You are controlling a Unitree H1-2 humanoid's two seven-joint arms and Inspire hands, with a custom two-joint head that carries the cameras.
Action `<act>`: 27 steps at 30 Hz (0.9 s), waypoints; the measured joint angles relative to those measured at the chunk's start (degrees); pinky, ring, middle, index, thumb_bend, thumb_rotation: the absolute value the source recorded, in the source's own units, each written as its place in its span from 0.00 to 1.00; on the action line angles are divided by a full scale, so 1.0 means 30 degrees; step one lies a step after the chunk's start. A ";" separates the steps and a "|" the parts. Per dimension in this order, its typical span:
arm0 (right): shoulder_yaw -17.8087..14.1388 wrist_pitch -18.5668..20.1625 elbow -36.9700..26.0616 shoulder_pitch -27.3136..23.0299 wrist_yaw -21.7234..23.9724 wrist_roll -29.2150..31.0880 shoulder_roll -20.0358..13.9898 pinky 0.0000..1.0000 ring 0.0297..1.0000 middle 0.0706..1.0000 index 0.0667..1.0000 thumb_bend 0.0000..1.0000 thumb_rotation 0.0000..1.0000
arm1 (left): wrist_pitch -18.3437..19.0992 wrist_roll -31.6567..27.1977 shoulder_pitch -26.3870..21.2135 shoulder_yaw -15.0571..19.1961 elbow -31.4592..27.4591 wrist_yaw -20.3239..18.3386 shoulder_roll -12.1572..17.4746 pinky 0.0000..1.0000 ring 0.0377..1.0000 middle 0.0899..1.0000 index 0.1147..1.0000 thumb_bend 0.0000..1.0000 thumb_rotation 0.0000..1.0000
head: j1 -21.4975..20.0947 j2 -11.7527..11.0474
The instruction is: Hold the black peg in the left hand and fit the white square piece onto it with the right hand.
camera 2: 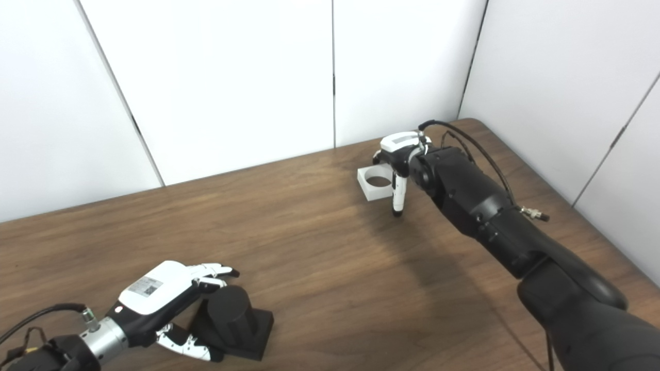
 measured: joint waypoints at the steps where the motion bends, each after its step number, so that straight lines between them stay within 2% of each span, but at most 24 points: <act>1: -0.0032 -0.0003 0.0102 0.0000 -0.0202 0.0065 0.0022 0.78 0.91 0.93 0.82 0.85 0.17 | 0.0030 0.0005 0.0003 0.0000 -0.0025 -0.0029 0.0001 0.75 0.88 0.86 0.43 0.52 0.06 | 0.0000 0.0000; 8: -0.0014 -0.0169 0.0570 -0.0014 -0.0965 0.0477 0.0082 0.75 0.88 0.89 0.69 0.82 0.15 | 0.0200 0.0003 0.0075 0.0005 -0.0096 -0.0083 0.0002 0.76 0.89 0.87 0.43 0.52 0.06 | 0.0088 0.0117; 13: 0.0025 -0.0419 0.0736 -0.0033 -0.1238 0.0574 0.0079 0.77 0.88 0.86 0.61 0.78 0.14 | 0.0363 0.0003 0.0101 0.0000 -0.0165 -0.0115 0.0002 0.76 0.89 0.87 0.43 0.52 0.06 | 0.0088 0.0175; 14: 0.0022 -0.0432 0.0760 -0.0033 -0.1286 0.0599 0.0078 0.78 0.87 0.85 0.53 0.65 0.14 | 0.0360 0.0002 0.0107 0.0000 -0.0165 -0.0115 0.0002 0.75 0.89 0.87 0.43 0.52 0.06 | 0.0088 0.0205; 15: 0.0016 -0.0458 0.0790 -0.0034 -0.1343 0.0634 0.0077 0.78 0.86 0.83 0.49 0.58 0.14 | 0.0358 0.0003 0.0108 0.0001 -0.0165 -0.0115 0.0002 0.75 0.89 0.87 0.43 0.52 0.06 | 0.0088 0.0205; 16: 0.0015 -0.0512 0.0812 -0.0036 -0.1385 0.0654 0.0073 0.77 0.85 0.82 0.47 0.55 0.14 | 0.0358 0.0004 0.0107 0.0001 -0.0167 -0.0114 0.0002 0.75 0.89 0.87 0.43 0.52 0.06 | 0.0088 0.0205; 23: 0.0015 -0.0892 0.0876 -0.0035 -0.1771 0.0737 0.0054 0.73 0.79 0.75 0.45 0.52 0.14 | 0.0418 -0.0003 0.0169 0.0003 -0.0220 -0.0116 0.0000 0.76 0.89 0.87 0.43 0.52 0.06 | 0.0234 0.0264; 27: 0.0017 -0.1108 0.0911 -0.0032 -0.1955 0.0842 0.0000 0.72 0.79 0.75 0.45 0.52 0.14 | 0.0418 -0.0005 0.0216 0.0012 -0.0233 -0.0116 0.0000 0.77 0.89 0.87 0.43 0.52 0.06 | 0.0264 0.0264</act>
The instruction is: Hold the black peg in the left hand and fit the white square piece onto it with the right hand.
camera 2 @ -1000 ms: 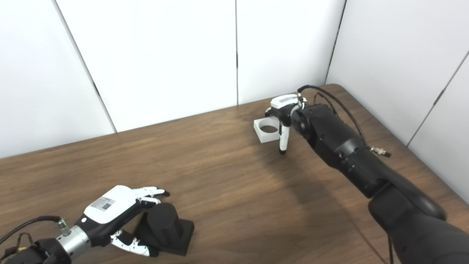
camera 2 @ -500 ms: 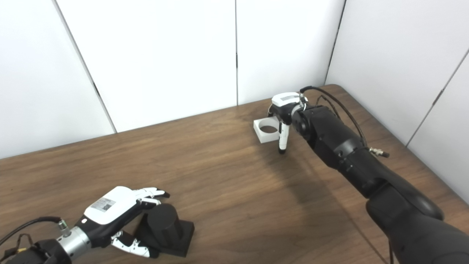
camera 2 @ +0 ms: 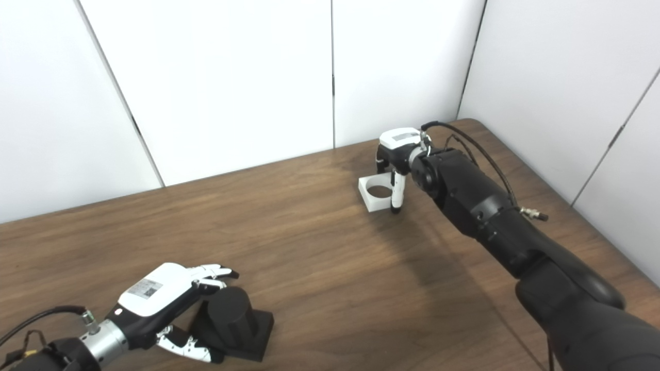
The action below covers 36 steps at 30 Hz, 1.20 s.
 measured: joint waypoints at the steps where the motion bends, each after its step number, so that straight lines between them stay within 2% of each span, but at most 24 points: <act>1: 0.0002 -0.0034 0.0000 0.0001 0.0000 0.0009 -0.0014 0.72 0.79 0.75 0.45 0.52 0.14 | 0.0003 -0.0001 0.0001 0.0001 -0.0006 0.0000 0.0000 0.77 0.90 0.87 0.43 0.52 0.06 | 0.0029 0.0029; 7: -0.0132 -0.0121 -0.0003 0.0057 -0.0033 0.0329 -0.0029 0.73 0.80 0.74 0.44 0.52 0.13 | 0.0071 -0.0082 0.0000 -0.0002 -0.0055 -0.0045 -0.0002 0.77 0.90 0.87 0.43 0.52 0.06 | 0.0029 0.0059; 10: -0.0986 -0.0027 -0.0057 0.0389 -0.0031 0.1446 0.0009 0.77 0.82 0.74 0.44 0.52 0.13 | 0.0063 -0.0081 -0.0004 -0.0006 -0.0054 -0.0044 -0.0010 0.76 0.90 0.87 0.43 0.52 0.06 | 0.0058 0.0146; 16: -0.1831 0.0023 -0.0610 0.0906 0.0143 0.3291 0.0035 0.85 0.86 0.77 0.44 0.52 0.12 | 0.0056 -0.0079 -0.0058 -0.0002 -0.0038 -0.0044 -0.0010 0.76 0.90 0.87 0.43 0.52 0.06 | 0.0497 0.0468; 19: -0.2356 -0.0028 -0.1134 0.1361 0.0207 0.4309 0.0234 0.82 0.84 0.76 0.44 0.52 0.13 | -0.0004 -0.0081 -0.0106 -0.0002 0.0036 -0.0043 -0.0022 0.75 0.90 0.87 0.43 0.52 0.06 | 0.1259 0.0790; 21: -0.2511 -0.0030 -0.1578 0.1626 0.0209 0.4622 0.0259 0.80 0.82 0.76 0.44 0.51 0.13 | -0.0072 -0.0081 -0.0196 -0.0003 0.0177 -0.0036 -0.0066 0.75 0.90 0.88 0.43 0.52 0.06 | 0.2309 0.1286; 23: -0.2565 -0.0053 -0.2051 0.1817 0.0210 0.4885 0.0255 0.78 0.81 0.76 0.44 0.51 0.13 | -0.0078 -0.0081 -0.0278 -0.0002 0.0293 -0.0035 -0.0145 0.75 0.90 0.88 0.43 0.52 0.06 | 0.2607 0.1348; 26: -0.2688 -0.0157 -0.2820 0.2038 0.0210 0.5108 0.0213 0.76 0.81 0.75 0.44 0.52 0.13 | -0.0073 -0.0080 -0.0334 -0.0001 0.0422 -0.0012 -0.0304 0.74 0.90 0.88 0.43 0.52 0.06 | 0.3866 0.1640; 27: -0.2759 -0.0211 -0.3196 0.2143 0.0214 0.5202 0.0167 0.76 0.82 0.76 0.44 0.52 0.13 | -0.0093 -0.0079 -0.0382 -0.0001 0.0558 0.0016 -0.0384 0.74 0.90 0.89 0.43 0.52 0.06 | 0.4824 0.1902; 29: -0.2812 -0.0394 -0.3751 0.2228 0.0225 0.5382 0.0070 0.76 0.82 0.76 0.44 0.52 0.12 | -0.0163 -0.0077 -0.0470 -0.0002 0.0757 0.0027 -0.0524 0.74 0.91 0.89 0.43 0.52 0.07 | 0.5502 0.2137; 33: -0.3122 -0.0532 -0.4843 0.2249 0.0342 0.6050 -0.0166 0.77 0.83 0.76 0.44 0.52 0.12 | -0.0171 -0.0035 -0.0545 -0.0004 0.0881 0.0031 -0.0628 0.74 0.91 0.88 0.43 0.52 0.07 | 0.6647 0.2372; 36: -0.3516 -0.0660 -0.5285 0.2294 0.0344 0.6531 -0.0194 0.77 0.83 0.76 0.44 0.52 0.12 | -0.0211 0.0102 -0.0645 -0.0006 0.0979 0.0043 -0.0688 0.74 0.92 0.88 0.43 0.52 0.07 | 0.6882 0.2402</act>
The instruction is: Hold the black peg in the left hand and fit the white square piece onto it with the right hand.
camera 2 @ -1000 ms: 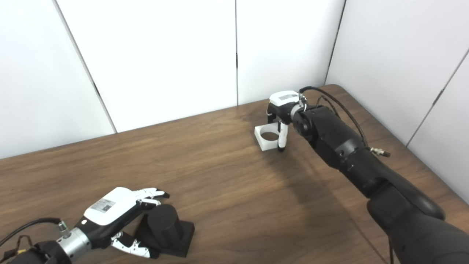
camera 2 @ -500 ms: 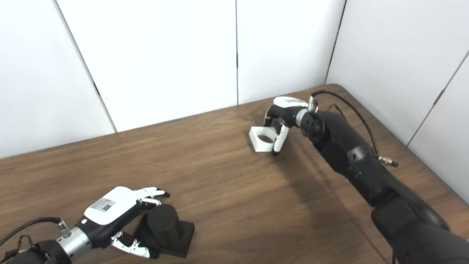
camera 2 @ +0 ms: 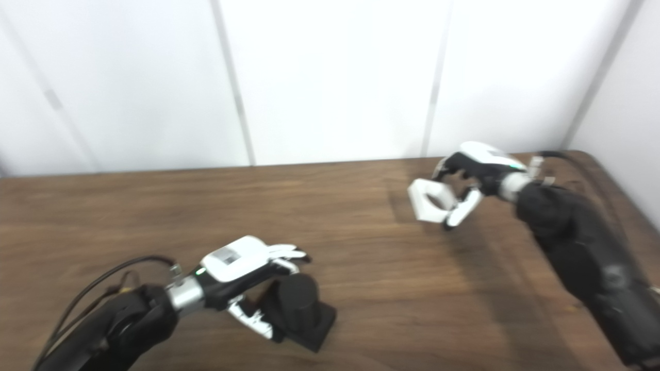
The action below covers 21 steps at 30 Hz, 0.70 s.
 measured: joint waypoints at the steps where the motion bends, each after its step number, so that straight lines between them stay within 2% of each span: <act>1: -0.0096 -0.0018 -0.0357 0.0079 -0.0001 0.0127 -0.0002 0.77 0.83 0.77 0.44 0.52 0.12 | 0.0002 0.0038 -0.0002 0.0003 0.0002 0.0001 -0.0020 0.74 0.92 0.88 0.43 0.52 0.07 | 0.0205 0.0058; 4: -0.0161 0.0020 -0.1710 0.0314 0.0176 0.0296 0.0002 0.77 0.83 0.77 0.44 0.52 0.12 | 0.0110 0.0093 -0.0025 0.0008 0.0004 -0.0001 -0.0085 0.74 0.93 0.89 0.43 0.52 0.07 | 0.0617 0.0176; 10: -0.0195 0.0143 -0.4604 0.0683 0.0418 0.0649 0.0051 0.72 0.81 0.75 0.44 0.52 0.12 | 0.0228 0.0194 -0.0085 0.0007 0.0004 -0.0028 -0.0169 0.73 0.92 0.88 0.43 0.52 0.07 | 0.0500 0.0293; 17: 0.0134 0.0191 -0.7312 0.0685 0.1391 0.0562 0.0116 0.74 0.81 0.74 0.44 0.52 0.12 | 0.0352 0.0249 -0.0201 0.0034 0.0000 -0.0192 -0.0231 0.72 0.93 0.89 0.43 0.52 0.07 | 0.0266 0.0440; 21: 0.0300 0.0161 -0.8389 0.0663 0.1870 0.0687 0.0215 0.70 0.79 0.74 0.44 0.52 0.13 | 0.0394 0.0273 -0.0239 0.0090 0.0000 -0.0364 -0.0306 0.72 0.92 0.89 0.43 0.52 0.07 | 0.0266 0.0527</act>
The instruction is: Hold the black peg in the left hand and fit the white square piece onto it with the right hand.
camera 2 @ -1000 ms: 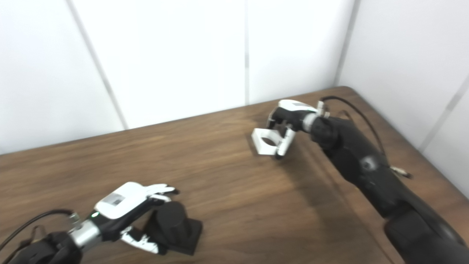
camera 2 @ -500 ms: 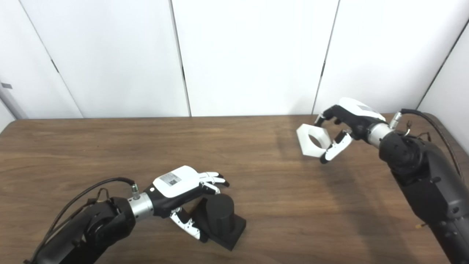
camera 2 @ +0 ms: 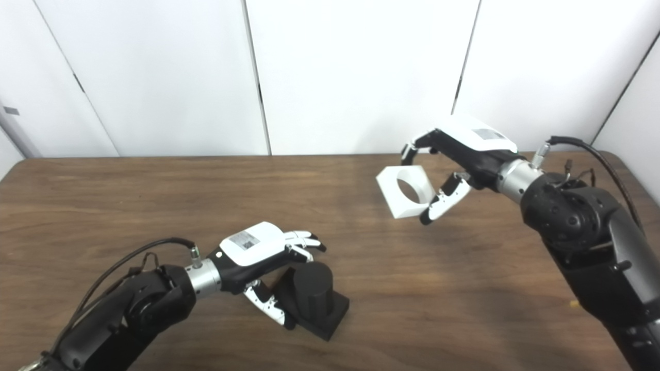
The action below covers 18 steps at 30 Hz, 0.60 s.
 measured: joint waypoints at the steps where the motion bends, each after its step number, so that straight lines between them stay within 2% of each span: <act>1: 0.0065 0.0003 -0.0276 -0.0002 0.0160 0.0008 0.0012 0.70 0.79 0.73 0.44 0.52 0.13 | 0.0001 0.0014 -0.0013 0.0017 0.0000 -0.0051 -0.0020 0.72 0.92 0.89 0.43 0.52 0.07 | 0.0029 0.0030; 18: 0.1975 0.0090 -0.3215 -0.1317 0.3624 -0.0709 0.1076 0.68 0.77 0.72 0.44 0.52 0.13 | 0.0025 0.0127 -0.0014 0.0168 -0.0007 -0.0192 -0.0104 0.72 0.92 0.90 0.43 0.52 0.07 | -0.0175 0.0498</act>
